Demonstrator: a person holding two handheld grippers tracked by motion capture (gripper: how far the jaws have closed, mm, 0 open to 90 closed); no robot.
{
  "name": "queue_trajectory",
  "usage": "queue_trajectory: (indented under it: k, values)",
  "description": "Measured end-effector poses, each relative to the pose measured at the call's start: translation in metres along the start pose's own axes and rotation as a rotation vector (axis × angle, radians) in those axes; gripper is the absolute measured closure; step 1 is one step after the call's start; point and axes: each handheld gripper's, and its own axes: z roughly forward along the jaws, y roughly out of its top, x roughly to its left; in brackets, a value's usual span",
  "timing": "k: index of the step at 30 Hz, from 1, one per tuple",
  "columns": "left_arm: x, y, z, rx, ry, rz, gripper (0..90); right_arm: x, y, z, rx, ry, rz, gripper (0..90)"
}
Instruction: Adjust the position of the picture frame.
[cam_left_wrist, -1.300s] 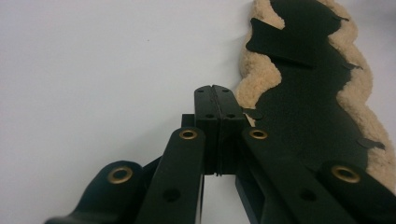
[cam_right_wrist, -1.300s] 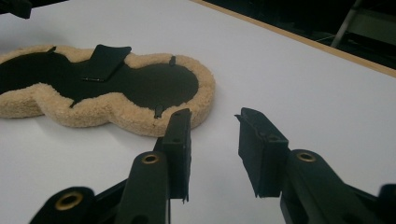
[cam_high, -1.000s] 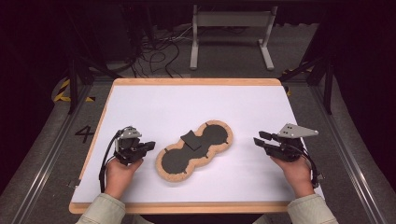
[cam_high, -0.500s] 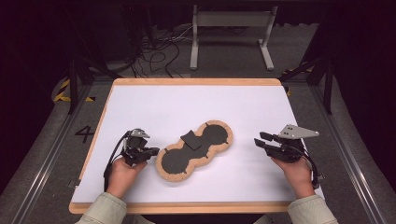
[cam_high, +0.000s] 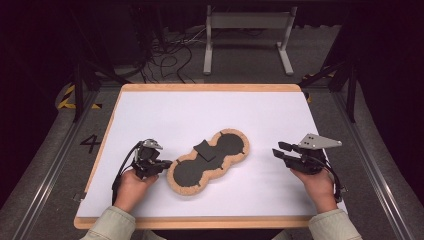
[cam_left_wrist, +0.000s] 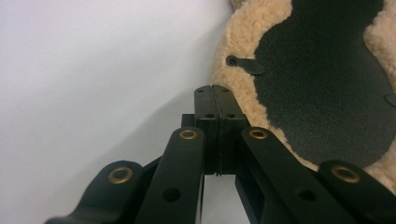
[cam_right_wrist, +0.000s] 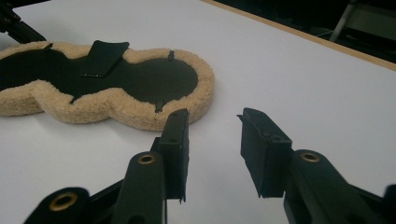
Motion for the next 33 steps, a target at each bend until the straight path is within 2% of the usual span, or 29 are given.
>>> queue_trajectory:
  k: [4, 12, 22, 23, 27, 28, 33]
  values:
    - [0.000, -0.001, 0.000, 0.010, -0.030, -0.004, 90.0, 0.000, 0.000, 0.000, 0.000, -0.001, 0.000, 62.2]
    - [-0.009, -0.002, 0.000, 0.042, -0.076, 0.020, 90.0, 0.000, 0.001, -0.001, -0.002, 0.001, 0.002, 61.8]
    - [-0.022, -0.002, 0.004, 0.085, -0.173, 0.093, 90.0, -0.001, 0.001, -0.002, -0.002, 0.004, 0.010, 61.8]
    - [-0.023, -0.001, 0.005, 0.079, -0.172, 0.115, 90.0, -0.001, 0.001, -0.002, -0.002, 0.004, 0.011, 61.8]
    - [-0.032, 0.000, 0.007, 0.103, -0.205, 0.138, 90.0, 0.000, 0.001, -0.002, -0.001, 0.004, 0.006, 62.1]
    - [-0.035, 0.001, 0.009, 0.105, -0.217, 0.162, 90.0, 0.000, 0.001, -0.002, -0.001, 0.004, 0.006, 62.1]
    - [-0.048, 0.004, 0.014, 0.120, -0.254, 0.212, 90.0, 0.001, 0.001, -0.002, 0.001, 0.005, 0.005, 63.3]
